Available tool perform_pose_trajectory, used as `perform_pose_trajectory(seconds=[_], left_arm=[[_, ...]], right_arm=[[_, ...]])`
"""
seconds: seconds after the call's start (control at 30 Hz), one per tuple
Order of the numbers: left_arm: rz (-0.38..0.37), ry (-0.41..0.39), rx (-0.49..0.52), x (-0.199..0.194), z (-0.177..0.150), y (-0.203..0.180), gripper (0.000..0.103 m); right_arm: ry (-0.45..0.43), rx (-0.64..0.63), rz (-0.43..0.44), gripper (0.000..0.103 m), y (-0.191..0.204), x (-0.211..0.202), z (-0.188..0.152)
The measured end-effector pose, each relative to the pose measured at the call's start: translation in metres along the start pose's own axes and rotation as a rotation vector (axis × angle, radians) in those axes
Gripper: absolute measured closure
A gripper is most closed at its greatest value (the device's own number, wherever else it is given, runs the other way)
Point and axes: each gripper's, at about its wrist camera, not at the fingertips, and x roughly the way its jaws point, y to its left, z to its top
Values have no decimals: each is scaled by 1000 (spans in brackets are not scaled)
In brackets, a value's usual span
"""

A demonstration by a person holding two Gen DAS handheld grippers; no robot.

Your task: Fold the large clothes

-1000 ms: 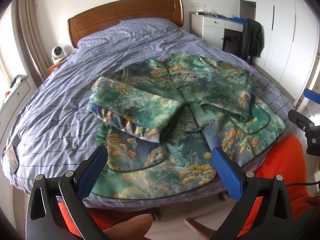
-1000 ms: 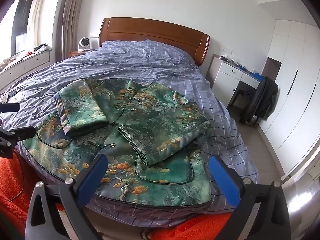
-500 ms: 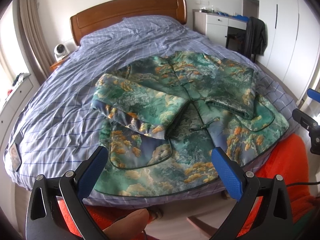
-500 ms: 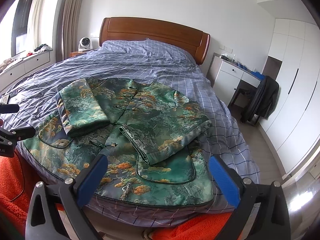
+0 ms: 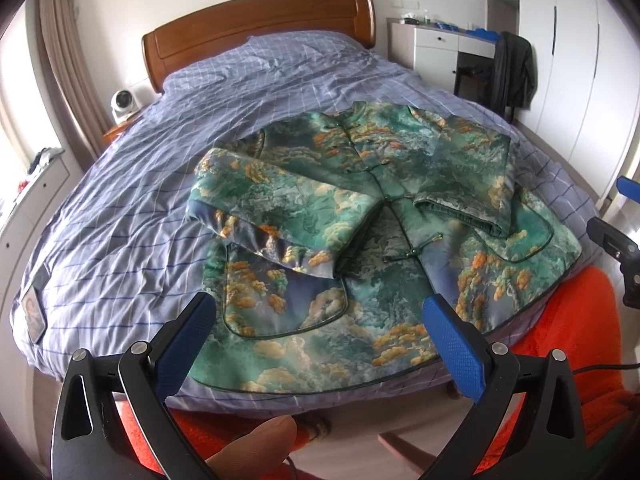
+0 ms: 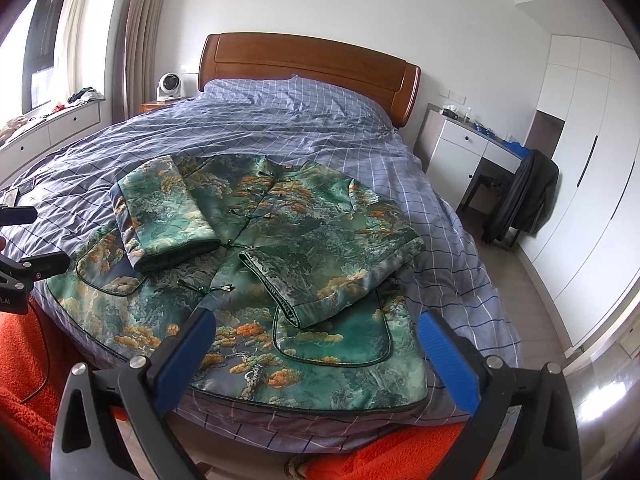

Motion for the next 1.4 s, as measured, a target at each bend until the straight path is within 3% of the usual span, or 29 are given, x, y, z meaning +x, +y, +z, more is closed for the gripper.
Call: perform_pose_trajectory(seconds=[1.4], left_arm=[[34, -21, 7, 0, 5, 2, 0]], right_arm=[[13, 5, 3, 0, 2, 5, -1]])
